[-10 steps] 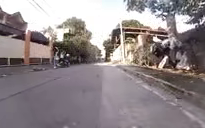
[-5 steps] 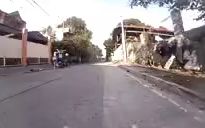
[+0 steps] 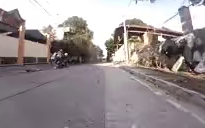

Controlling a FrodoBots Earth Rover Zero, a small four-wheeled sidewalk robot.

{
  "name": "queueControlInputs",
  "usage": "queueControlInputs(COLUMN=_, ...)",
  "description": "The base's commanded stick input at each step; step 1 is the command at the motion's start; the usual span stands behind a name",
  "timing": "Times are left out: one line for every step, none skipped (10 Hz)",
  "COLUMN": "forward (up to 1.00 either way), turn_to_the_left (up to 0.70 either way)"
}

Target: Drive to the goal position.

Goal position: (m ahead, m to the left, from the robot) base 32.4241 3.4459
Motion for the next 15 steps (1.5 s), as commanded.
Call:
queueControlInputs(forward=1.0, turn_to_the_left=0.0)
queueControlInputs(forward=1.0, turn_to_the_left=0.0)
queueControlInputs(forward=1.0, turn_to_the_left=0.0)
queueControlInputs(forward=1.0, turn_to_the_left=0.0)
queueControlInputs(forward=1.0, turn_to_the_left=0.0)
queueControlInputs(forward=1.0, turn_to_the_left=0.0)
queueControlInputs(forward=1.0, turn_to_the_left=0.0)
queueControlInputs(forward=1.0, turn_to_the_left=0.0)
queueControlInputs(forward=1.0, turn_to_the_left=0.0)
queueControlInputs(forward=1.0, turn_to_the_left=0.0)
queueControlInputs(forward=1.0, turn_to_the_left=0.09)
queueControlInputs(forward=1.0, turn_to_the_left=0.4)
queueControlInputs(forward=1.0, turn_to_the_left=0.36)
queueControlInputs(forward=1.0, turn_to_the_left=0.13)
queueControlInputs(forward=1.0, turn_to_the_left=0.0)
